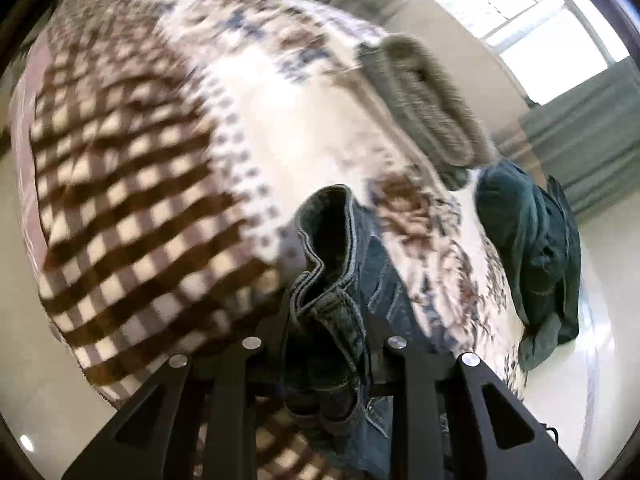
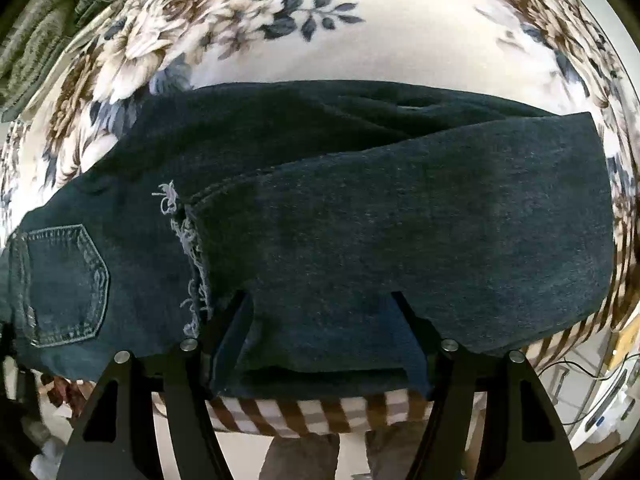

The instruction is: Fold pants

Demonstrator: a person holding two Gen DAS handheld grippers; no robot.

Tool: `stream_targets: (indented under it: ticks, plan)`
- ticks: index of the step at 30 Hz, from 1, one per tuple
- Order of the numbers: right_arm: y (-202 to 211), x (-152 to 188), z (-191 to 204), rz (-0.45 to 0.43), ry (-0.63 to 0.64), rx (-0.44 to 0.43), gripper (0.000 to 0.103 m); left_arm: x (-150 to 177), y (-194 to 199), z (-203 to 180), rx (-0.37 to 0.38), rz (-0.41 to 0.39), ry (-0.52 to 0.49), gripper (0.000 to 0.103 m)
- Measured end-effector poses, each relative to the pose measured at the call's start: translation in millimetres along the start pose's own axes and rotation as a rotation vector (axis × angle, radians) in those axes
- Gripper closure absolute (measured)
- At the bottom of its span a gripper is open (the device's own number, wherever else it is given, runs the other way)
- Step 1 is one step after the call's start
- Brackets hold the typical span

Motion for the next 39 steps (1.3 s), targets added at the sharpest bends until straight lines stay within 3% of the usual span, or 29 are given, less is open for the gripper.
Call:
stream_targets:
  ticks: [6,10,15,18,20,23,25,26,28,29,33,35,38,39]
  plan:
    - [29,-3,-36,-0.039,-0.017,-0.053,0.032,2,39,-85,0.096,-0.065,-0.186,0.081]
    - [57,-19,-78,-0.072,-0.066,-0.071,0.032,35,68,-163,0.218,-0.055,-0.331,0.081]
    - [91,-30,-162,-0.11,-0.155,-0.069,0.032,115,79,-254,0.395,0.075,-0.46,0.082]
    - [99,-33,-209,-0.115,-0.195,-0.048,0.032,182,67,-288,0.459,0.215,-0.496,0.081]
    - [100,-29,-236,-0.111,-0.231,-0.042,0.032,227,52,-298,0.446,0.314,-0.537,0.08]
    - [95,-27,-266,-0.106,-0.277,-0.055,0.017,294,25,-296,0.344,0.529,-0.608,0.075]
    - [95,-27,-271,-0.11,-0.296,-0.111,0.014,317,15,-284,0.296,0.643,-0.588,0.068]
    - [96,-29,-271,-0.113,-0.296,-0.14,0.014,319,16,-280,0.286,0.656,-0.58,0.063]
    - [95,-33,-262,-0.118,-0.272,-0.191,0.014,308,16,-270,0.24,0.632,-0.597,0.038]
    - [92,-36,-254,-0.114,-0.26,-0.213,0.014,301,17,-267,0.223,0.623,-0.598,0.019]
    - [64,-44,-219,-0.066,-0.221,-0.265,0.014,259,11,-244,0.133,0.534,-0.61,0.015]
    - [43,-46,-204,-0.032,-0.187,-0.272,0.014,241,0,-223,0.05,0.491,-0.653,0.015]
    - [10,-44,-198,0.018,-0.142,-0.19,0.012,217,-16,-192,-0.046,0.472,-0.651,0.015]
    - [8,-46,-196,-0.003,-0.168,-0.195,0.018,207,-22,-182,-0.067,0.46,-0.647,0.015]
Point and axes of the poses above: each gripper's, at about its wrist camera, not at the fingertips, and y roughly against the way its jaws point, z to its left, x to its underside, the point moved 8 cm from there along -y, roughly the way its jaws point, and after that the axes turned 10 degrees about -z, right-handed, at the moved point
